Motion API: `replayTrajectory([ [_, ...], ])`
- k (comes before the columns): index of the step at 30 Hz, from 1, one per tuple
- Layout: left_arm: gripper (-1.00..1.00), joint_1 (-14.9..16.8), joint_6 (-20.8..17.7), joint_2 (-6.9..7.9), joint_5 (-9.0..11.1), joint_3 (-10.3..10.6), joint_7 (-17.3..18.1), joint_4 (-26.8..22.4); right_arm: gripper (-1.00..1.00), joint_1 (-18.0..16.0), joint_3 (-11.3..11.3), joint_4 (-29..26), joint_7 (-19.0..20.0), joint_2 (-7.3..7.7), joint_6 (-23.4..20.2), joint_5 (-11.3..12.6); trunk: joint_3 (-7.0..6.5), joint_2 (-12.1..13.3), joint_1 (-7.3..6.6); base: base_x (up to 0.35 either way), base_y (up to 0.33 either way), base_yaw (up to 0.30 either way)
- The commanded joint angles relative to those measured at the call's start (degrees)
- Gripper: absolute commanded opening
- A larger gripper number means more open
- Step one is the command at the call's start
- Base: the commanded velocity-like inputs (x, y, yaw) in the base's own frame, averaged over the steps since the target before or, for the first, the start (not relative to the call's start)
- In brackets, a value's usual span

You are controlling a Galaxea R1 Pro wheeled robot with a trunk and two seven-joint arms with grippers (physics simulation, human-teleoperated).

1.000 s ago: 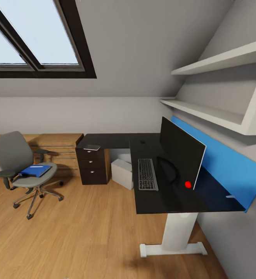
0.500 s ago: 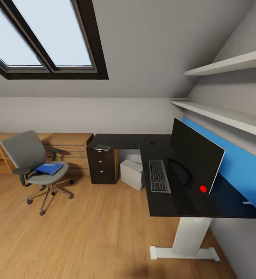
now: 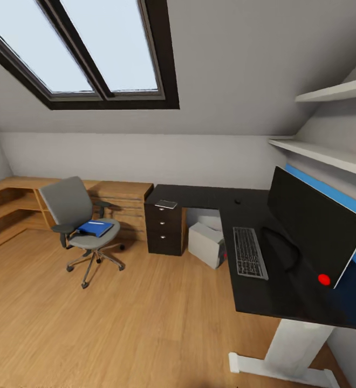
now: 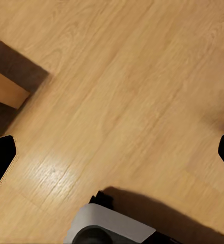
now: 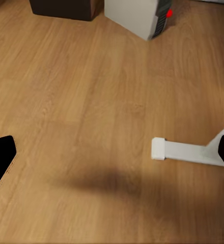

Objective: In the bedroom, organize the workspace by keeping the computer under the desk, ensuring the monitor is on the desk, placing the keyboard on the desk next to the monitor, placing the mouse on the desk next to the keyboard, moving the folder from the swivel chair onto the desk next to the mouse, stacking the notebook on top of the folder with the pen on top of the notebook, and positioning the swivel chair next to the desk.

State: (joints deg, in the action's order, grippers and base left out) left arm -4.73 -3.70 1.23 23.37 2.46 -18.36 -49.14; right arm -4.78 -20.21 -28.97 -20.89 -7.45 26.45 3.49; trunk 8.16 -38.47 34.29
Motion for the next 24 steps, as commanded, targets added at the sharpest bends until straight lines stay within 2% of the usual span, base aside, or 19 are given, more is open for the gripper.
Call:
replayTrajectory([
  [1, 1.0, 0.0, -0.3, 0.12, 0.3, 0.3, -0.4, -0.1, 1.0, -0.5, -0.4, 0.5, -0.5, 0.04, 0.2, 0.4, 0.13, -0.1, 0.05, 0.237, 0.191, 0.254],
  [15, 1.0, 0.0, -0.3, 0.0, 0.2, 0.3, -0.4, 0.8, 1.0, -0.9, -0.4, 1.3, -0.5, 0.07, 0.2, 0.3, 0.92, -0.1, 0.05, 0.254, 0.192, 0.246],
  [24, 1.0, 0.0, -0.3, -0.08, 0.1, 0.4, -0.4, 1.4, 1.0, -0.9, -0.4, 1.2, -0.5, 0.12, 0.3, 0.3, 1.47, -0.1, 0.05, 0.312, 0.038, 0.22],
])
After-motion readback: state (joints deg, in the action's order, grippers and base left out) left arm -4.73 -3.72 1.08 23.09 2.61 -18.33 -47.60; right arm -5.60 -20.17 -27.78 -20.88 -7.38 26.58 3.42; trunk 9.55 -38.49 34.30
